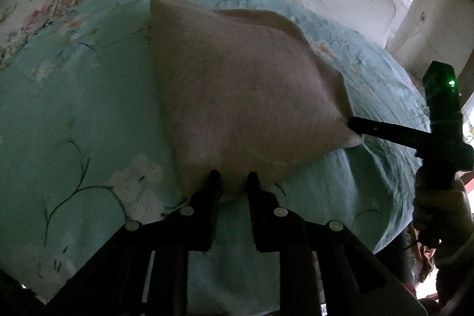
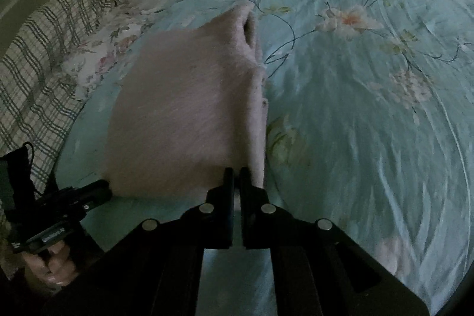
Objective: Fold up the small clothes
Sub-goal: 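Release the folded sweatshirt and lift both grippers away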
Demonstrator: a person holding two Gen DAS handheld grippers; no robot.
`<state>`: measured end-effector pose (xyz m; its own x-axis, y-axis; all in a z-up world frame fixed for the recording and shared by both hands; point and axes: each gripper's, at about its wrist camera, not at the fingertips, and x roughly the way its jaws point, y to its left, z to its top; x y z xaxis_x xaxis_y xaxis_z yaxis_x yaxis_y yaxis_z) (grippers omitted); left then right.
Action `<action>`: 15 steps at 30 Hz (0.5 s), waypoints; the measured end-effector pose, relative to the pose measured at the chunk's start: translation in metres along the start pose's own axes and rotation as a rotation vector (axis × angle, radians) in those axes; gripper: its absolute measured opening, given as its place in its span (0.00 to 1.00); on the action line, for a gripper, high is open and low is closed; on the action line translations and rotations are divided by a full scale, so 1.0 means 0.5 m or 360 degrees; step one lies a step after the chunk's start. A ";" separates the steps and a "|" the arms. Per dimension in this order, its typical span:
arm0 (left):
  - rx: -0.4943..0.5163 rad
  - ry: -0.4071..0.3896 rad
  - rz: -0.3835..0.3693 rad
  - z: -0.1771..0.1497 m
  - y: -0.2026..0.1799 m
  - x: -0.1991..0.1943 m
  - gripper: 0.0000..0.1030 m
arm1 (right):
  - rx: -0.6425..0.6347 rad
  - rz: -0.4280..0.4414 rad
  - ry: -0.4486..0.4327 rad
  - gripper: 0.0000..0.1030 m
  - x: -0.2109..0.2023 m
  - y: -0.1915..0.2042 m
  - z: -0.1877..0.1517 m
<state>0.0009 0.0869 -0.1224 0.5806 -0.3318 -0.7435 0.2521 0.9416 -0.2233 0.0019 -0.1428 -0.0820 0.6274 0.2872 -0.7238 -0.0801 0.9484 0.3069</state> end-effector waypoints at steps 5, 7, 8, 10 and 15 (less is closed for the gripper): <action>-0.0006 -0.0048 0.0084 -0.022 0.001 -0.047 0.45 | -0.0039 0.0022 -0.0002 0.07 -0.037 0.030 -0.021; -0.0022 -0.0068 0.0111 -0.031 0.004 -0.066 0.59 | -0.0052 0.0030 0.0003 0.28 -0.048 0.041 -0.030; -0.0030 -0.0074 0.0122 -0.036 0.006 -0.075 0.59 | -0.0058 0.0032 0.0002 0.53 -0.054 0.045 -0.036; -0.0039 -0.0064 0.0147 -0.047 0.008 -0.089 0.69 | -0.0092 0.0026 -0.0024 0.62 -0.069 0.060 -0.054; -0.0012 -0.0045 0.0256 -0.082 0.004 -0.109 0.79 | -0.0155 0.0002 0.0021 0.63 -0.082 0.080 -0.103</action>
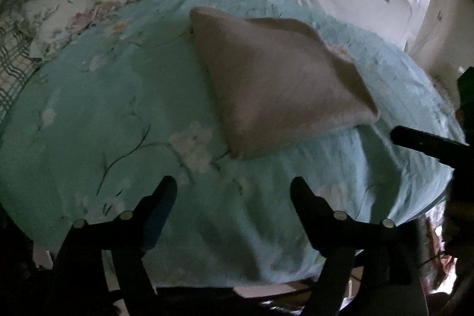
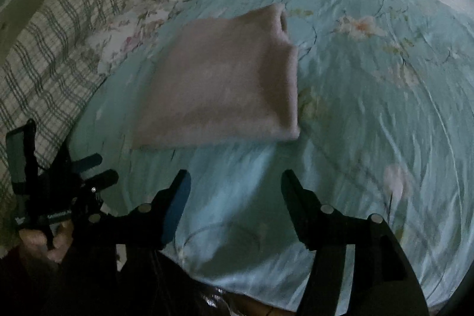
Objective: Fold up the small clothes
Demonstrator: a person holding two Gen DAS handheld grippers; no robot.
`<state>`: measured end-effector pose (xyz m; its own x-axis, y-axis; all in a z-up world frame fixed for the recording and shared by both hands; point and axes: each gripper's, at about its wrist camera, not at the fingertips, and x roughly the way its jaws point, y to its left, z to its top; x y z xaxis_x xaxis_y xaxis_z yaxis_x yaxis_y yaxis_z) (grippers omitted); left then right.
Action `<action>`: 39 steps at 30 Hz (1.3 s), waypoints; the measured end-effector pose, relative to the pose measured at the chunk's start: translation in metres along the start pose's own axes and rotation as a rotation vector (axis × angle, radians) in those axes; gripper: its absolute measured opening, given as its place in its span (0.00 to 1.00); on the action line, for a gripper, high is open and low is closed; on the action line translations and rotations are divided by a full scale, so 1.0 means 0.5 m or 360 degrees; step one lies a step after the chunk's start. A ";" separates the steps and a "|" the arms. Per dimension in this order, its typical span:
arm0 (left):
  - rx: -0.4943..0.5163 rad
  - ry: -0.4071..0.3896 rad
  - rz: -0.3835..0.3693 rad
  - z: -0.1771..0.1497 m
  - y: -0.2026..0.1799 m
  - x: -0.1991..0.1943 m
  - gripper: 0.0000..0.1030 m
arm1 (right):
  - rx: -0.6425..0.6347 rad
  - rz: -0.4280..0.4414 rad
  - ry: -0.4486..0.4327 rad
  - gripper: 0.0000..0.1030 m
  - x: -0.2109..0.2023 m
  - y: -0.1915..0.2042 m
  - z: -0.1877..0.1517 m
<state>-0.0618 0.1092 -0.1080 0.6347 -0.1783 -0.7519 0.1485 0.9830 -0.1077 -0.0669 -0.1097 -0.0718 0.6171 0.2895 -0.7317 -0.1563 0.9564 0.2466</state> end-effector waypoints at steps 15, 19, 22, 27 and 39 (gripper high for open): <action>0.0069 0.0055 0.0053 -0.023 -0.022 -0.040 0.79 | -0.0133 -0.0073 0.0051 0.81 -0.025 0.025 -0.022; 0.0150 -0.0021 0.0130 0.014 -0.032 -0.077 0.79 | -0.0173 -0.0064 -0.0003 0.85 -0.054 0.036 0.005; 0.0173 -0.0059 0.0166 0.050 -0.034 -0.103 0.80 | -0.0201 -0.0064 -0.0057 0.90 -0.078 0.042 0.031; 0.0182 -0.0114 0.0214 0.086 -0.041 -0.126 0.86 | -0.0227 -0.0075 -0.0092 0.96 -0.082 0.037 0.056; 0.0243 0.0101 0.0305 0.084 -0.040 -0.015 0.87 | -0.0175 -0.0055 0.0039 0.96 0.005 0.006 0.079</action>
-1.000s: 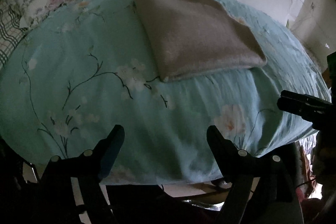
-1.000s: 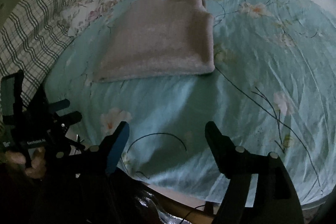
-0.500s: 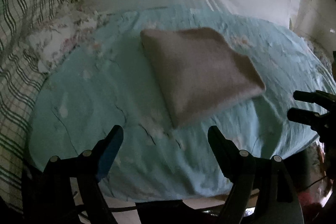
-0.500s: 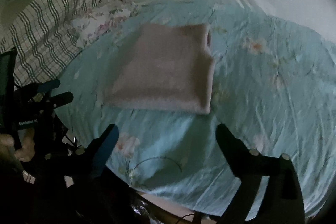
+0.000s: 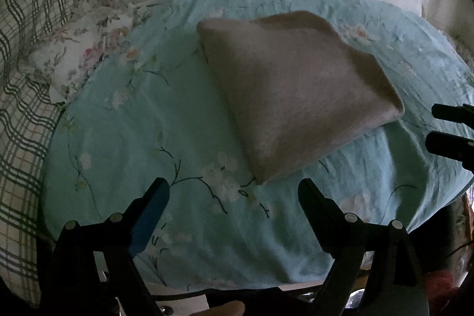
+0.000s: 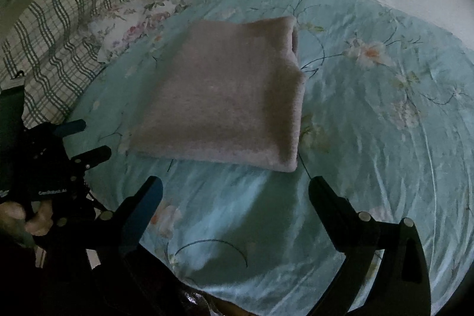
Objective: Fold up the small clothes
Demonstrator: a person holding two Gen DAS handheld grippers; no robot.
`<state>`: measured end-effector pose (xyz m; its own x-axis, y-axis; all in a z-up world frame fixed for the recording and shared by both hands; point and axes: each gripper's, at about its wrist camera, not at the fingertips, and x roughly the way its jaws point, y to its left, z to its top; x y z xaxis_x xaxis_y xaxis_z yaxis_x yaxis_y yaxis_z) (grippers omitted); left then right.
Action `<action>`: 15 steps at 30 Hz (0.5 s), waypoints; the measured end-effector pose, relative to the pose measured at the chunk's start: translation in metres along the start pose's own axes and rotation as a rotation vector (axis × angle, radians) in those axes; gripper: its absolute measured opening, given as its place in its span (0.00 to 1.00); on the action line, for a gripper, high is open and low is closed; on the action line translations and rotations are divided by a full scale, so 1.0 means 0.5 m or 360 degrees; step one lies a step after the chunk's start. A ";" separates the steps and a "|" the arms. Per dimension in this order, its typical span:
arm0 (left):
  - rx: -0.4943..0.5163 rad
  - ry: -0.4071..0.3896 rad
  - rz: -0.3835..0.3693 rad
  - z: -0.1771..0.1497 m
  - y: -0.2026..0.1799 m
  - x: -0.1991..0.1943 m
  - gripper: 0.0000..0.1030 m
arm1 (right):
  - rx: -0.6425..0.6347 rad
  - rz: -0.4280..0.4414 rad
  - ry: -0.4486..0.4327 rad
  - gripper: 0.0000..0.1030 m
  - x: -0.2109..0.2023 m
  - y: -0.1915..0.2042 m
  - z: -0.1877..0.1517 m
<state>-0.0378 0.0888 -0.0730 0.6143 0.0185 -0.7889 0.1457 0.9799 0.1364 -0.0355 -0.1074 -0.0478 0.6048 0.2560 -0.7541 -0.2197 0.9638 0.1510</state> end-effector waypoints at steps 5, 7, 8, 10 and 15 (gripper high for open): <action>-0.0011 0.0005 0.0017 0.023 0.010 0.011 0.87 | -0.0032 0.0001 0.0012 0.96 0.018 0.005 0.023; -0.0018 -0.0005 0.0023 0.030 0.010 0.011 0.87 | -0.0038 0.0001 0.0016 0.96 0.024 0.005 0.031; -0.0018 -0.0011 0.0028 0.035 0.013 0.012 0.87 | -0.0039 0.0001 0.0019 0.96 0.026 0.004 0.035; -0.0020 -0.0023 0.0035 0.044 0.014 0.011 0.87 | -0.0041 0.0005 0.0025 0.96 0.031 0.002 0.043; -0.0016 -0.0051 0.0039 0.063 0.018 0.011 0.87 | -0.0047 0.0003 0.0025 0.96 0.036 0.002 0.056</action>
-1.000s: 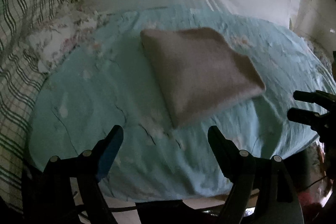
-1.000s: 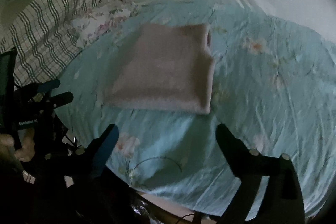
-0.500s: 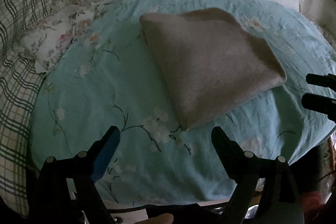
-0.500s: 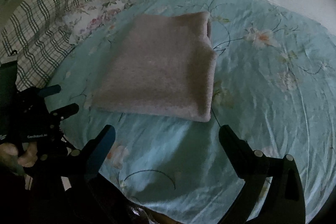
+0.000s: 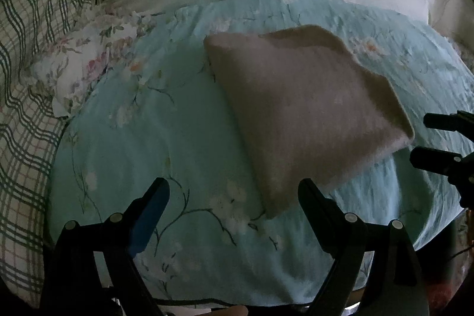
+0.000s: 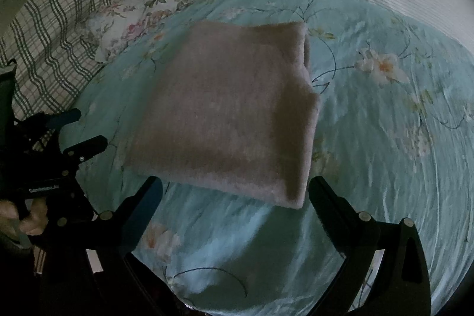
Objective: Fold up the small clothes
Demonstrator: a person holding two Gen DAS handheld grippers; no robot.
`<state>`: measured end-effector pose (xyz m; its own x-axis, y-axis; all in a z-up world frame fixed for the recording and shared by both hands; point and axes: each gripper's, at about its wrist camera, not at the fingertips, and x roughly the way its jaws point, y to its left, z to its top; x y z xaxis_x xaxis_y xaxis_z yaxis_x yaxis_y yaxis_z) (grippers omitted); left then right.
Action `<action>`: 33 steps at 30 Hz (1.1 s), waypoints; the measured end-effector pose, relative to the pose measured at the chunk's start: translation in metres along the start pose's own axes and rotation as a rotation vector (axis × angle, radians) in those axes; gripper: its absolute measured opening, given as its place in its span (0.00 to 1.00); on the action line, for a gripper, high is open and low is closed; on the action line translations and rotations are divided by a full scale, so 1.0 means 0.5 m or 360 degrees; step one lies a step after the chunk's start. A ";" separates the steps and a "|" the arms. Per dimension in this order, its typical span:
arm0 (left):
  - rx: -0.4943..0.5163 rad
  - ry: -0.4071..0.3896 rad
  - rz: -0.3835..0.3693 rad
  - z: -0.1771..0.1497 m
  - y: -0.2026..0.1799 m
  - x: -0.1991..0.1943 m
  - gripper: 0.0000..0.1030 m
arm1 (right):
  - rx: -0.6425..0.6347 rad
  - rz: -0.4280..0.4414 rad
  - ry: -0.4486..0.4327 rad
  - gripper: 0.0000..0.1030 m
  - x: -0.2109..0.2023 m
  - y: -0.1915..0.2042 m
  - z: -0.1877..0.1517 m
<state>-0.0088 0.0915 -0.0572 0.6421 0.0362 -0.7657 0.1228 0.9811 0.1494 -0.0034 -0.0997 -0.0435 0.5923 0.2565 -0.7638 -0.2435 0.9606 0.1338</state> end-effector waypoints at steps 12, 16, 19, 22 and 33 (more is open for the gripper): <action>0.0003 -0.0045 0.0052 0.026 -0.005 0.004 0.87 | -0.0023 0.0005 -0.0001 0.96 0.012 -0.004 0.031; -0.0002 -0.0050 0.0066 0.026 -0.008 0.007 0.87 | -0.0022 0.0004 0.0003 0.96 0.015 -0.002 0.034; -0.0005 -0.0050 0.0073 0.027 -0.010 0.008 0.87 | -0.0024 0.0007 0.0004 0.96 0.014 0.001 0.033; -0.0013 -0.0053 0.0066 0.027 -0.010 0.006 0.87 | -0.0033 0.0007 0.0004 0.96 0.012 0.003 0.032; 0.0001 -0.0065 0.0055 0.023 -0.015 -0.005 0.87 | -0.0031 0.0000 -0.0002 0.97 0.006 0.006 0.025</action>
<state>-0.0026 0.0820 -0.0490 0.6766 0.0623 -0.7337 0.1003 0.9793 0.1756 0.0072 -0.0946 -0.0377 0.5934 0.2566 -0.7629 -0.2585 0.9584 0.1213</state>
